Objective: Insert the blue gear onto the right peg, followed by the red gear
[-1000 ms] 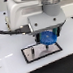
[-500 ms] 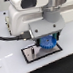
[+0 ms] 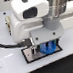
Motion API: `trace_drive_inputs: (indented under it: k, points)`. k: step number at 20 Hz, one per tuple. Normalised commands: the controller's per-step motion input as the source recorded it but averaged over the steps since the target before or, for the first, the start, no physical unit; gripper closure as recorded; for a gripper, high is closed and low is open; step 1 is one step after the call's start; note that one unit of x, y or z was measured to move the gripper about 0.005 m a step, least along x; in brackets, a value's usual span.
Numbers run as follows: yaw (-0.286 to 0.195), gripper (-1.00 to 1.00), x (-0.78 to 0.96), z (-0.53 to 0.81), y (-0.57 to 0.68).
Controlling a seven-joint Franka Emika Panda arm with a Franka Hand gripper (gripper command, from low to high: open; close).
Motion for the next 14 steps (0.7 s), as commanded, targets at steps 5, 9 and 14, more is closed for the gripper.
trace_drive_inputs:
  k: [5,9,14]
  points:
    - [0.000,-1.00,-0.01,0.37,0.22]
    - [0.000,-1.00,-0.20,0.51,0.17]
    - [0.000,-1.00,-0.42,0.27,0.26]
